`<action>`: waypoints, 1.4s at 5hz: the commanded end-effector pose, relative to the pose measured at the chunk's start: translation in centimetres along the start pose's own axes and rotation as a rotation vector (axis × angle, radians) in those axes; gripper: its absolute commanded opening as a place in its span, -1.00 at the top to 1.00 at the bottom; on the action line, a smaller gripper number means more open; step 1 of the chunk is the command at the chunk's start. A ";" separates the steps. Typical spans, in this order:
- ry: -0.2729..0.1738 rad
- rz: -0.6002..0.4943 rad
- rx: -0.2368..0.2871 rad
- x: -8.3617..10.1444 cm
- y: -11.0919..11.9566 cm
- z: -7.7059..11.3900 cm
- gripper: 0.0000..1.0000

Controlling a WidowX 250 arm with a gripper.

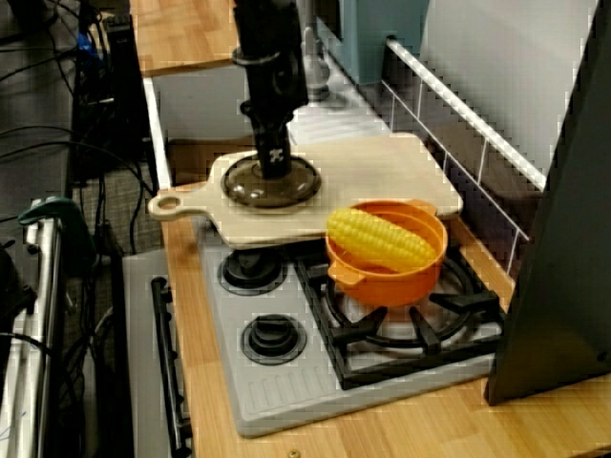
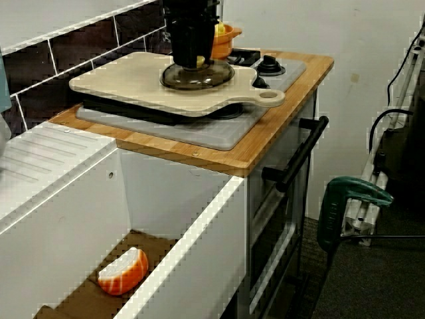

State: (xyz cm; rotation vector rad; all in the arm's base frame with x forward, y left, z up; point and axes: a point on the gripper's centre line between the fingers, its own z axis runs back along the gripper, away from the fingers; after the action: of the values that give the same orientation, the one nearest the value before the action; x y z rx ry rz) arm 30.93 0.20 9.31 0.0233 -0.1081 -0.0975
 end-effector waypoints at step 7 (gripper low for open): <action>-0.143 -0.145 0.007 3.8 -12.1 6.6 1.00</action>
State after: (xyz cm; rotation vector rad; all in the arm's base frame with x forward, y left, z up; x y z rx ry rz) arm 32.62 -11.67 14.49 0.0448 -0.2040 -0.2297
